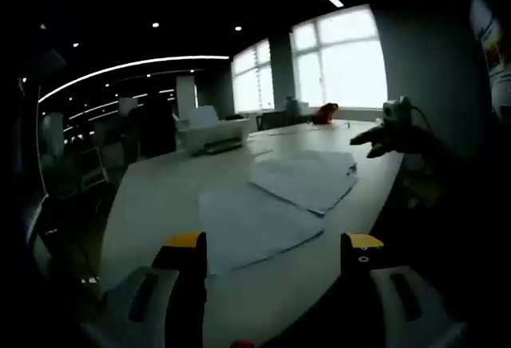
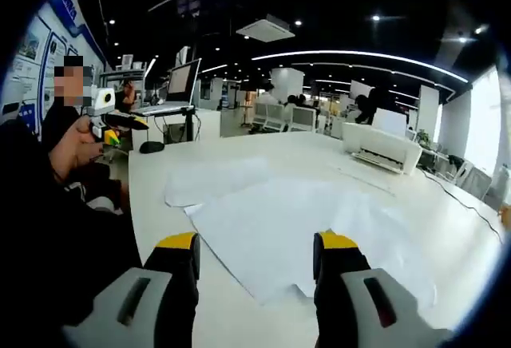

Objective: Organize the stack of printing papers by aligning and flattening the scattered papers on the table

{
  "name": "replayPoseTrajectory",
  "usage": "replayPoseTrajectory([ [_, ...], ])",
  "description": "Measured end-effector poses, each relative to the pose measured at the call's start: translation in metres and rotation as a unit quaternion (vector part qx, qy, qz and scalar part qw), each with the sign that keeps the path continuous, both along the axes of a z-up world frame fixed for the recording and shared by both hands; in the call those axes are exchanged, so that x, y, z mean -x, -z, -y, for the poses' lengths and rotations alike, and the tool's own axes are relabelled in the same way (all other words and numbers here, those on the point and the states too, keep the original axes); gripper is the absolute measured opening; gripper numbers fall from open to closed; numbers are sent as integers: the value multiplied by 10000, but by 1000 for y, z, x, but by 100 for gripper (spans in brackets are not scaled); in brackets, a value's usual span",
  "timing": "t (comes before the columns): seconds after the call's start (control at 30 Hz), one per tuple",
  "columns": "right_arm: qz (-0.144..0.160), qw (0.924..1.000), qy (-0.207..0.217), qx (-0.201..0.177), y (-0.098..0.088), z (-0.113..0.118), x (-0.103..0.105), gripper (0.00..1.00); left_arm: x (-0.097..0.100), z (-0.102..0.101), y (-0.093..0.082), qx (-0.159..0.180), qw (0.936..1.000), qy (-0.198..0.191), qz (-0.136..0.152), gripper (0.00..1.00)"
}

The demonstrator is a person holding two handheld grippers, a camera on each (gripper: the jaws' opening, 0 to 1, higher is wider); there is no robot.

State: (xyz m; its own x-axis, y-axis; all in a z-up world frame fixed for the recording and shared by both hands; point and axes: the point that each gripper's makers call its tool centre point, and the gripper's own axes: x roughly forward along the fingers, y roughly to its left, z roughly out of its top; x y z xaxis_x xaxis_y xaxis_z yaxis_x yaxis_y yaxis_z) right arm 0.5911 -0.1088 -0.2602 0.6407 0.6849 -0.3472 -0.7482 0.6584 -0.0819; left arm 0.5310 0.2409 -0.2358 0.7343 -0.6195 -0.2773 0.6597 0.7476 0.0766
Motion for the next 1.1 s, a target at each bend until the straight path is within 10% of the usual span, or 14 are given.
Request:
replayPoseTrajectory([
  [1.1,-144,9999,-60,-18,8,-9,-12,53,-8,-1,10,22,9999,38,-137,71],
])
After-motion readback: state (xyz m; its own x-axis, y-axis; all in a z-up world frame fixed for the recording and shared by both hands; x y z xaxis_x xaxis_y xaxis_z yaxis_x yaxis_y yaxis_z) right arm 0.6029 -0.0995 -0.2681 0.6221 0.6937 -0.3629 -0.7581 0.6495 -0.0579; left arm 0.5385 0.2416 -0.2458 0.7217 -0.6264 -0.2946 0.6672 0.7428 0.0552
